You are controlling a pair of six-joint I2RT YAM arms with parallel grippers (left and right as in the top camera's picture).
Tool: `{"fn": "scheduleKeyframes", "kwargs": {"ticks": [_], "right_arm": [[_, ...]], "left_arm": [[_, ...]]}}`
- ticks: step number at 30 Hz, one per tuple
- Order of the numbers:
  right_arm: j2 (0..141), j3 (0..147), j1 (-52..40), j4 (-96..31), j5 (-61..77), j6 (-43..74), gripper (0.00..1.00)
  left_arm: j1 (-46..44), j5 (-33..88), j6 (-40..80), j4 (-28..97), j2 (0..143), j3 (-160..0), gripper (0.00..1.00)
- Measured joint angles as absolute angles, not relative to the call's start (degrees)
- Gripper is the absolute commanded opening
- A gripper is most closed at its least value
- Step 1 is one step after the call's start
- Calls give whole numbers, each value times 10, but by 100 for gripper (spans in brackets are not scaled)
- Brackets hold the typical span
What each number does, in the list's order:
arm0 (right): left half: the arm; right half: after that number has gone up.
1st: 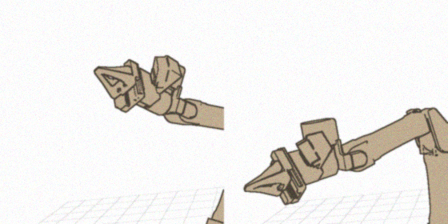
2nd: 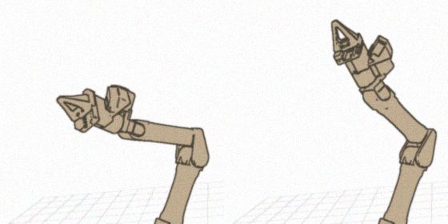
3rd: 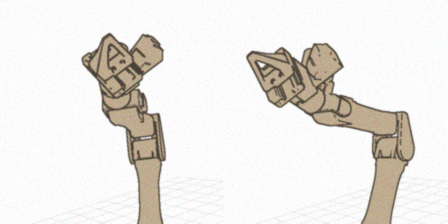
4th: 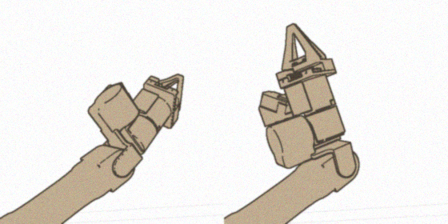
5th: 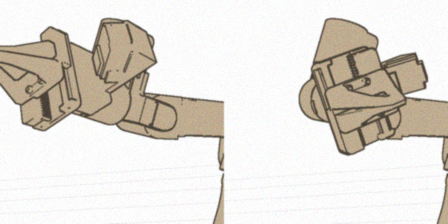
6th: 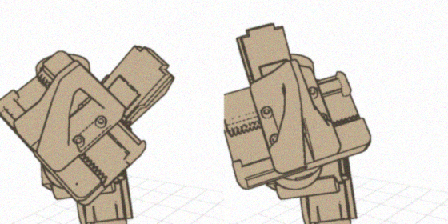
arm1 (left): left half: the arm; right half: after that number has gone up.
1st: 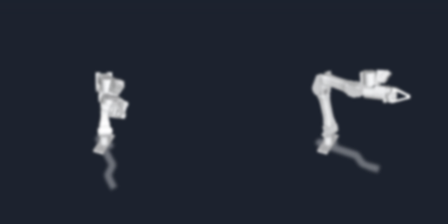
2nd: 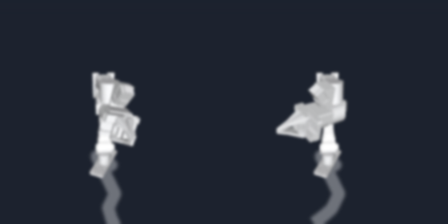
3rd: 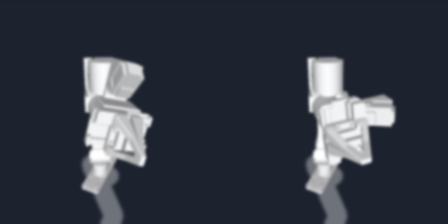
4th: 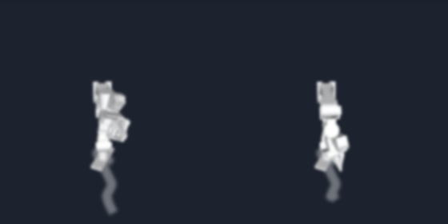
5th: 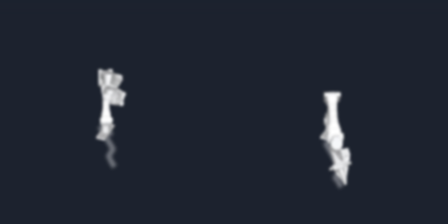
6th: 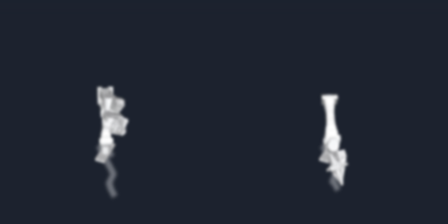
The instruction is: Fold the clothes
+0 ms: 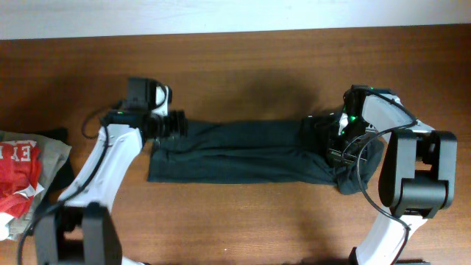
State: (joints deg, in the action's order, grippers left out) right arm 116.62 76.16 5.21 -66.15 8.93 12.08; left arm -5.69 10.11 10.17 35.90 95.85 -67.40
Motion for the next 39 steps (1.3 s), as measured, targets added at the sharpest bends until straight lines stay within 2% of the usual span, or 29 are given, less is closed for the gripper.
{"fn": "scheduleKeyframes", "kwargs": {"ticks": [1, 2, 3, 4, 7, 11, 15, 19, 25, 32, 33, 34, 35, 36, 39], "right_arm": [[1166, 762, 52, -662, 90, 121, 43], [1166, 762, 52, -661, 90, 122, 75], [1166, 762, 52, -658, 108, 124, 84], [1166, 777, 43, -658, 124, 127, 99], [1167, 835, 46, -672, 109, 128, 99], [1161, 1004, 47, -749, 105, 128, 99], [1158, 1174, 47, -807, 105, 129, 99], [1153, 1353, 47, -879, 105, 117, 99], [1151, 1386, 44, -900, 105, 104, 99], [1151, 1386, 21, -885, 105, 100, 99], [1151, 1386, 21, -886, 105, 100, 99], [1151, 1386, 21, -891, 105, 100, 99], [1151, 1386, 21, -894, 105, 100, 99], [1151, 1386, 21, -896, 105, 100, 99], [1151, 1386, 21, -905, 105, 101, 99]], "left_arm": [[-57, 101, 103, 366, 939, -696, 76], [-57, 101, 104, 374, 920, -725, 82], [-57, 101, 105, 381, 906, -745, 83], [-54, 102, 107, 390, 898, -757, 83], [-16, 117, 107, 432, 903, -759, 84], [52, 192, 106, 439, 933, -759, 83], [64, 260, 76, 460, 1023, -759, 84], [81, 346, 25, 474, 1139, -759, 74], [147, 348, -37, 519, 1175, -759, 75], [109, 352, -46, 517, 1182, -765, 73], [88, 383, -46, 507, 1195, -773, 65], [67, 419, -48, 492, 1209, -779, 40], [51, 442, -50, 482, 1219, -781, 7], [41, 448, -51, 471, 1229, -781, 0], [29, 471, -50, 455, 1253, -775, 0]]}}
